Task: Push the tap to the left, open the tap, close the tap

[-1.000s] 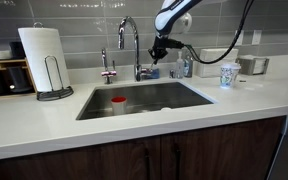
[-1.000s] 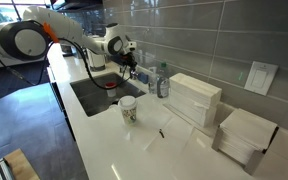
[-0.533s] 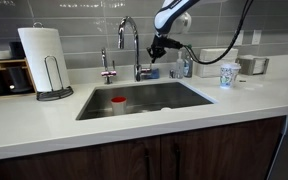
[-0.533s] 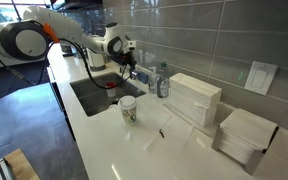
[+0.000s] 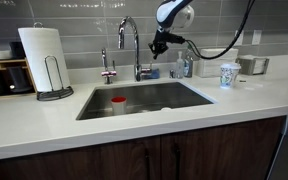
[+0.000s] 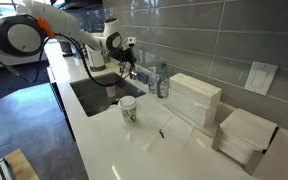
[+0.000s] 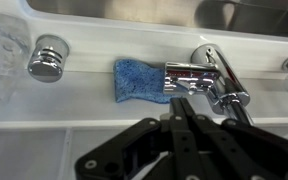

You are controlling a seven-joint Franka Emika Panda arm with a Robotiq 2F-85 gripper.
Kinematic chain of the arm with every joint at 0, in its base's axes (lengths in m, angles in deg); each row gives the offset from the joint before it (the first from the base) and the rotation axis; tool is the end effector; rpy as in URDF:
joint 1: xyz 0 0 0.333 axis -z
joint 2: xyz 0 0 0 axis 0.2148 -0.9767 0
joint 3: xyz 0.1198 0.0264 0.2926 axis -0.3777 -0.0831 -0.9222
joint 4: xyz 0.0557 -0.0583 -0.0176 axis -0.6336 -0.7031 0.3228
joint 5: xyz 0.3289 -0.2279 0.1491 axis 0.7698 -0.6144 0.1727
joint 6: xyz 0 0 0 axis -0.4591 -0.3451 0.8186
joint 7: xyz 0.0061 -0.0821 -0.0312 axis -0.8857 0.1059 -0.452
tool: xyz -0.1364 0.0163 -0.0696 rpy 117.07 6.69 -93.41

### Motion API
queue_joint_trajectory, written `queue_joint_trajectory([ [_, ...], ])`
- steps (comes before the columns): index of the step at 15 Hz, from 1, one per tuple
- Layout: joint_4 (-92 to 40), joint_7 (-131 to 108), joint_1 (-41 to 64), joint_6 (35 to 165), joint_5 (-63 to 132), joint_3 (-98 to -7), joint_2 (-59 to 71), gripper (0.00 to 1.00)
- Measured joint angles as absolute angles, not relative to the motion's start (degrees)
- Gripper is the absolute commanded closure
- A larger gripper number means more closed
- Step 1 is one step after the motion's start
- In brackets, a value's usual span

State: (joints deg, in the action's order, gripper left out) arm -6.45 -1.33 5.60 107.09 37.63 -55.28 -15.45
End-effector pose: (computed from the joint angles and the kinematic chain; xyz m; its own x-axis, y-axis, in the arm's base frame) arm 0.8310 0.0848 0.3689 0.8552 -0.1667 0.4907 -0.1219 -0.9850 -0.1220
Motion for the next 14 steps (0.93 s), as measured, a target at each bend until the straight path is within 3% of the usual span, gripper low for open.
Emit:
queue_joint_trajectory([
  [2,-8.9,-2.6,5.6,101.2,37.5,-55.3,-11.3,0.94],
  [3,-10.4,-3.7,5.6,98.1,37.5,-55.4,-8.9,0.7],
  [5,-14.0,-6.3,5.6,91.6,36.5,-55.6,-3.4,0.67],
  [14,-37.0,-12.9,7.2,86.5,33.5,-56.2,23.4,0.01],
])
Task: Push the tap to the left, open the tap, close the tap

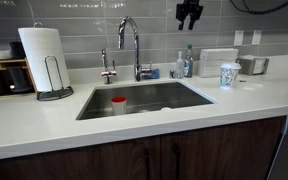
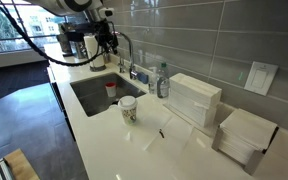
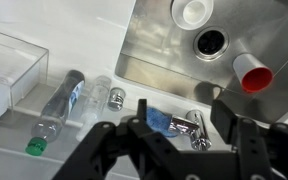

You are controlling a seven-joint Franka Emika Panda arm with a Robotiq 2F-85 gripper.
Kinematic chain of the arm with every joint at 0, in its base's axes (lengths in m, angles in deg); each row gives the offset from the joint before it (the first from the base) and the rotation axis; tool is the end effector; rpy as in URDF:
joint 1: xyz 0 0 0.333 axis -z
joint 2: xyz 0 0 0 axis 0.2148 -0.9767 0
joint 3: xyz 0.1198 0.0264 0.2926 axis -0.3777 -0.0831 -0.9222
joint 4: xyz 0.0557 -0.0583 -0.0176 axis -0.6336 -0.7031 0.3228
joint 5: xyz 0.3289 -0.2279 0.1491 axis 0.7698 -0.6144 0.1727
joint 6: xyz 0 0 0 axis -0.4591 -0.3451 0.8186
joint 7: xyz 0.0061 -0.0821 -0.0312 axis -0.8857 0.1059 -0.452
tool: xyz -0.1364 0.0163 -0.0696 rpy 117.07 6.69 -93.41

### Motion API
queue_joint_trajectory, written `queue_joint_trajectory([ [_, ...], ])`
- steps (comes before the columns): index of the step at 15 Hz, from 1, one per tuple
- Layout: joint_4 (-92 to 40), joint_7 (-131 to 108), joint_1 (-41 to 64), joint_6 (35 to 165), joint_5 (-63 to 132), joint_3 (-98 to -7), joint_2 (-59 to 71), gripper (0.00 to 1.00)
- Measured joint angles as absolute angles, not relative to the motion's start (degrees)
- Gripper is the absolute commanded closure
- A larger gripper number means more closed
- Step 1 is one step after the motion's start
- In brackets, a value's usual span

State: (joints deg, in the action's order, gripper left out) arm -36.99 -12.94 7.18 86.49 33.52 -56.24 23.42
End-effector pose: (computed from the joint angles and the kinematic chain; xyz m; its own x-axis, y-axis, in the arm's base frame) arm 0.6353 0.0488 0.5199 0.9480 0.0611 0.3124 0.0496 -0.9978 0.0445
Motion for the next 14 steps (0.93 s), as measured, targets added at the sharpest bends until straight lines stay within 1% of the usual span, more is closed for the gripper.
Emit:
queue_joint_trajectory([
  [3,-43.9,-13.2,7.2,84.0,34.7,-56.9,31.5,0.0],
  [7,-48.4,-13.2,7.3,77.4,38.9,-57.0,38.8,0.0],
  [14,-49.7,-13.2,7.3,76.6,39.6,-57.0,40.4,0.0],
])
